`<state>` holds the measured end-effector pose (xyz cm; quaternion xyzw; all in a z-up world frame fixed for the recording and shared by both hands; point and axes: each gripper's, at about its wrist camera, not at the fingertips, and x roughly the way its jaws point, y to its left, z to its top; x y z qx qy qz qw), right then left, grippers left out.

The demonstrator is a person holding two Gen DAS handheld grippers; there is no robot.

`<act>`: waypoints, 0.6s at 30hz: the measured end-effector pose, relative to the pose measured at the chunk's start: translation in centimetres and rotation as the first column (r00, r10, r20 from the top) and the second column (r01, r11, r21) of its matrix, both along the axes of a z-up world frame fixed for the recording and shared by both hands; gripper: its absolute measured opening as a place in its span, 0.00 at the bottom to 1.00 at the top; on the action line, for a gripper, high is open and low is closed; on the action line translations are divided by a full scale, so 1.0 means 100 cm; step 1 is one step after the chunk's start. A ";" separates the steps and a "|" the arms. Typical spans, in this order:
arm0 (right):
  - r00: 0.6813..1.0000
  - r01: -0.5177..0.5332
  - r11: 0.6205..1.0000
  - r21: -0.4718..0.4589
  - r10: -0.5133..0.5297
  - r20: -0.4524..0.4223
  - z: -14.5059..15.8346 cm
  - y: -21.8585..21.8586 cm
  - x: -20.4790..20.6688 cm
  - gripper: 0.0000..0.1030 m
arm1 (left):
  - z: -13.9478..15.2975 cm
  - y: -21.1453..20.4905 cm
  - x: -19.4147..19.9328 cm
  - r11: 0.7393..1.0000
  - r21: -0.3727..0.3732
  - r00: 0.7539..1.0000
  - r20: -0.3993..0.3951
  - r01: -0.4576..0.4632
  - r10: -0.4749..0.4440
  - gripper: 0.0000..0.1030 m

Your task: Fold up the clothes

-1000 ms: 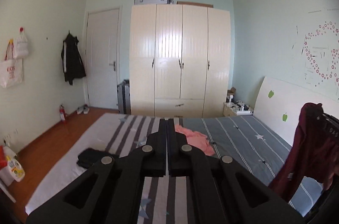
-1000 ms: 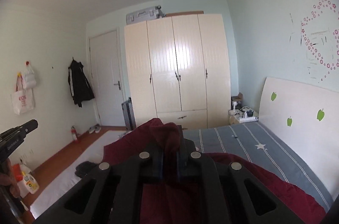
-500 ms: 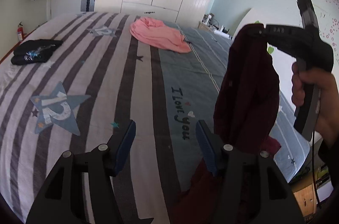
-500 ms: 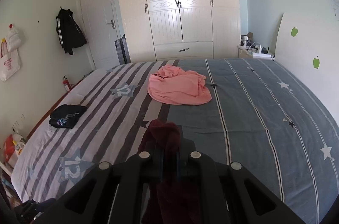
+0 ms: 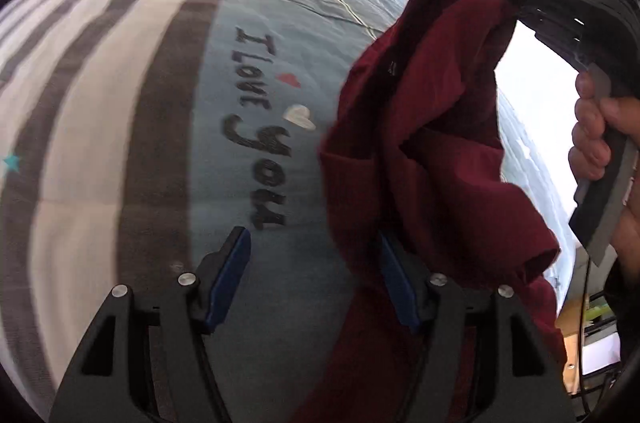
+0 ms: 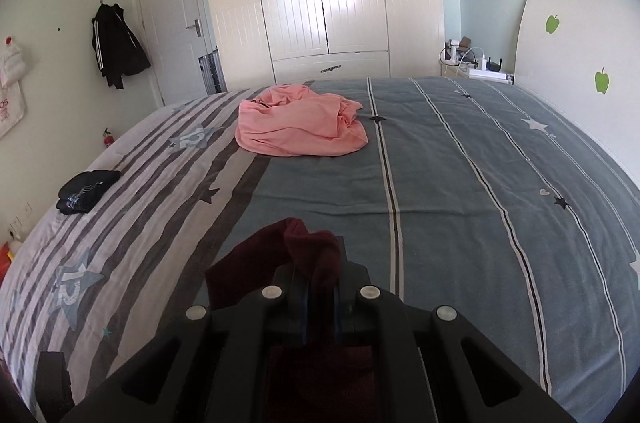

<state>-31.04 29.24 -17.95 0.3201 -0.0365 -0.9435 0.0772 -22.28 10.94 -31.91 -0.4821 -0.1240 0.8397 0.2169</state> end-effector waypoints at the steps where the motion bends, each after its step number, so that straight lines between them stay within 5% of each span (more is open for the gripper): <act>1: 1.000 0.002 1.000 -0.004 -0.002 -0.001 -0.001 0.003 -0.001 0.07 | -0.001 0.005 0.001 1.000 0.006 1.000 -0.003 0.020 -0.020 0.41; 2: 1.000 0.005 1.000 -0.008 -0.005 -0.002 -0.003 0.006 -0.001 0.07 | -0.002 0.010 0.003 0.999 0.011 0.999 -0.007 0.040 -0.040 0.18; 4: 1.000 0.011 1.000 -0.013 -0.011 -0.004 -0.004 0.009 -0.001 0.07 | -0.004 0.018 0.004 0.998 0.009 0.998 -0.015 0.060 -0.060 0.02; 8: 0.999 0.034 0.999 -0.033 -0.034 -0.014 0.000 0.014 0.005 0.07 | 0.018 -0.009 0.005 0.998 0.018 0.995 -0.072 -0.065 0.066 0.02; 11: 0.998 0.049 0.998 -0.029 -0.050 -0.043 0.014 0.012 0.017 0.07 | 0.054 -0.041 0.009 0.983 0.016 0.969 -0.163 -0.183 0.183 0.01; 14: 0.993 0.058 0.998 -0.025 -0.060 -0.098 0.044 0.004 0.033 0.07 | 0.098 -0.074 0.014 0.956 0.027 0.920 -0.265 -0.291 0.287 0.01; 18: 0.982 0.051 0.998 -0.035 -0.057 -0.181 0.100 -0.011 0.063 0.07 | 0.201 -0.103 0.035 0.929 0.029 0.829 -0.442 -0.370 0.344 0.01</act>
